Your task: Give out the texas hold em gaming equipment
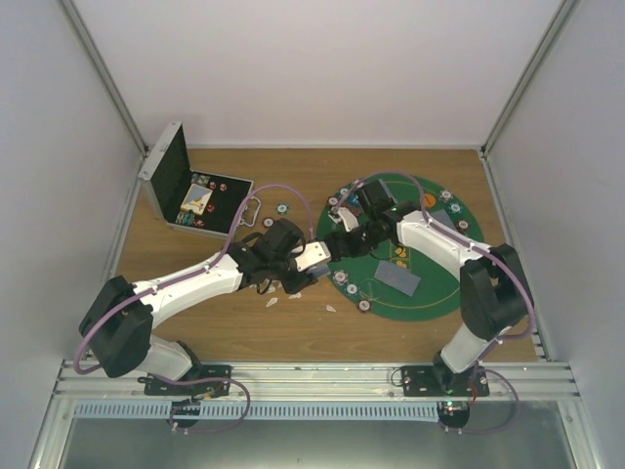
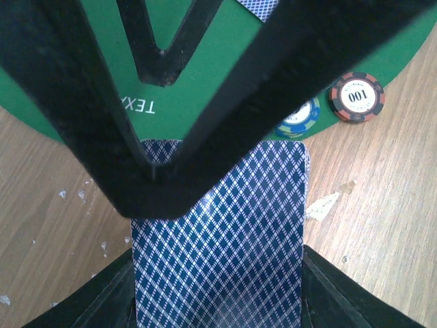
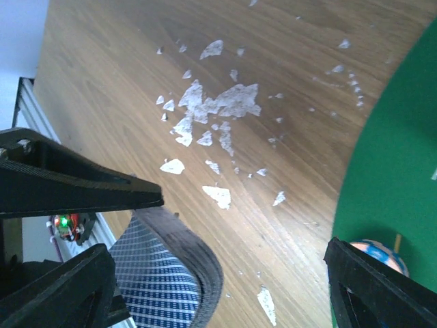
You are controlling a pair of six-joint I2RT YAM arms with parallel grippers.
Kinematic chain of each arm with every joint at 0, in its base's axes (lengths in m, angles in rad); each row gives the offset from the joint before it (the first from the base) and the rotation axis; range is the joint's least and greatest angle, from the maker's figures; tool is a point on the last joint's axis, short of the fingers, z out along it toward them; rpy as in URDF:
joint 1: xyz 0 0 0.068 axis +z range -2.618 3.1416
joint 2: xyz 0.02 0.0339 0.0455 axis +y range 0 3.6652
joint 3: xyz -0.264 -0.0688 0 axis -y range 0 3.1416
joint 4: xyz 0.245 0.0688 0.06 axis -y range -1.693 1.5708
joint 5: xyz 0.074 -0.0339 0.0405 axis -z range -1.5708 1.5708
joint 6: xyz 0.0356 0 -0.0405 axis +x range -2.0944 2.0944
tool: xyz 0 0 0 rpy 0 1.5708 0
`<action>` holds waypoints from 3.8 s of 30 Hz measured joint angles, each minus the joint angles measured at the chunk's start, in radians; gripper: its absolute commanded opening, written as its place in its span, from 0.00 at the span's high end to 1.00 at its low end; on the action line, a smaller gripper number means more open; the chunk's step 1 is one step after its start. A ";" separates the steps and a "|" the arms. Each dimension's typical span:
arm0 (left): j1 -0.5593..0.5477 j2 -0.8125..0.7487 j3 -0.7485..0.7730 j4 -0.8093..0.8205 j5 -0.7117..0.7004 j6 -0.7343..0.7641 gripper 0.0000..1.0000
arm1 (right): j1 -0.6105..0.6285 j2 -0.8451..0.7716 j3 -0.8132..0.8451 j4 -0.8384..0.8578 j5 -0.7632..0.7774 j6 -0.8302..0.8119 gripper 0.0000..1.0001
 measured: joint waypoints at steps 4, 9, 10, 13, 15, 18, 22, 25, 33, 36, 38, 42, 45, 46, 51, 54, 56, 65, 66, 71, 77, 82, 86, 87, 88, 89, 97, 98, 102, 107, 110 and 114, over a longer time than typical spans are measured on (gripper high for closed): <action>0.000 0.000 0.000 0.000 0.000 0.000 0.45 | 0.018 0.006 -0.006 0.010 -0.027 -0.016 0.20; 0.000 0.000 0.000 0.000 0.000 0.000 0.45 | 0.039 0.036 -0.008 0.002 -0.025 -0.044 0.25; 0.000 0.000 0.000 0.000 0.000 0.000 0.45 | 0.040 0.038 -0.009 -0.002 -0.022 -0.048 0.26; 0.000 0.000 0.000 0.000 0.000 0.000 0.45 | 0.042 0.040 -0.009 -0.014 -0.006 -0.061 0.30; 0.000 0.000 0.000 0.000 0.000 0.000 0.45 | 0.041 0.040 -0.009 -0.021 0.009 -0.067 0.32; 0.000 0.000 0.000 0.000 0.000 0.000 0.45 | 0.041 0.040 -0.009 -0.034 0.031 -0.077 0.34; 0.000 0.000 -0.003 -0.001 0.002 0.000 0.45 | 0.042 0.040 -0.008 -0.041 0.047 -0.090 0.36; 0.000 0.000 -0.007 -0.003 0.005 0.000 0.45 | 0.040 0.040 -0.008 -0.048 0.056 -0.097 0.37; 0.000 0.000 -0.011 -0.007 0.006 0.000 0.45 | 0.016 0.038 -0.008 -0.065 0.062 -0.110 0.45; 0.000 0.000 -0.011 -0.008 0.005 0.000 0.45 | 0.008 0.038 -0.008 -0.072 0.054 -0.117 0.50; 0.000 0.000 -0.011 -0.008 0.007 0.000 0.45 | 0.004 0.036 -0.008 -0.077 0.042 -0.126 0.53; 0.000 0.000 -0.011 -0.007 0.008 0.000 0.45 | 0.000 0.028 -0.008 -0.085 0.020 -0.137 0.65; 0.000 0.000 -0.011 -0.007 0.008 0.000 0.45 | 0.000 0.025 -0.008 -0.088 0.000 -0.152 0.76; 0.000 0.000 -0.011 -0.007 0.008 0.000 0.45 | 0.000 0.025 -0.008 -0.090 -0.009 -0.151 0.78; 0.000 0.000 -0.011 -0.007 0.008 0.000 0.45 | 0.000 0.015 -0.008 -0.097 -0.018 -0.154 0.91; 0.000 0.000 -0.011 -0.008 0.008 0.001 0.45 | -0.004 0.005 -0.008 -0.106 -0.016 -0.155 0.97; 0.000 0.000 -0.011 -0.008 0.007 0.001 0.45 | -0.007 -0.002 -0.007 -0.114 -0.013 -0.156 0.99; 0.000 0.000 -0.011 -0.008 0.001 0.000 0.45 | -0.092 -0.040 -0.004 -0.155 0.101 -0.150 0.99; 0.000 0.000 -0.011 -0.007 0.001 0.000 0.45 | -0.120 -0.045 -0.004 -0.155 0.127 -0.147 0.99; 0.000 0.000 -0.011 -0.001 0.001 0.000 0.45 | -0.275 -0.053 -0.004 -0.141 0.216 -0.123 0.99; 0.000 -0.002 -0.011 -0.001 0.000 0.000 0.45 | -0.422 -0.023 -0.019 -0.075 0.257 -0.106 0.99; 0.000 -0.010 -0.011 0.000 0.000 0.000 0.45 | -0.471 0.067 -0.019 -0.053 0.283 -0.107 0.99; 0.000 -0.010 -0.011 0.000 -0.001 0.000 0.45 | -0.503 0.135 -0.010 -0.057 0.315 -0.115 0.99; 0.000 -0.010 -0.011 0.000 -0.001 0.000 0.45 | -0.511 0.147 -0.008 -0.057 0.322 -0.119 0.99; 0.000 -0.010 -0.011 0.000 -0.001 0.000 0.45 | -0.518 0.158 -0.004 -0.058 0.330 -0.125 0.99; 0.000 -0.010 -0.011 0.000 -0.001 0.000 0.45 | -0.524 0.165 -0.002 -0.058 0.336 -0.130 0.99; 0.000 -0.010 -0.011 0.000 -0.001 0.000 0.45 | -0.540 0.191 0.060 -0.072 0.362 -0.171 0.99; 0.000 -0.010 -0.011 0.000 -0.001 0.000 0.45 | -0.540 0.198 0.072 -0.072 0.362 -0.177 0.99; 0.000 -0.010 -0.011 0.000 -0.001 0.000 0.45 | -0.540 0.230 0.108 -0.076 0.362 -0.198 1.00; 0.000 -0.010 -0.011 0.000 -0.001 0.000 0.45 | -0.541 0.250 0.121 -0.083 0.369 -0.206 0.98; 0.000 -0.010 -0.011 0.000 -0.001 0.000 0.45 | -0.546 0.251 0.130 -0.085 0.378 -0.206 0.95; 0.000 -0.010 -0.011 0.000 -0.001 0.000 0.45 | -0.551 0.258 0.156 -0.085 0.388 -0.212 0.91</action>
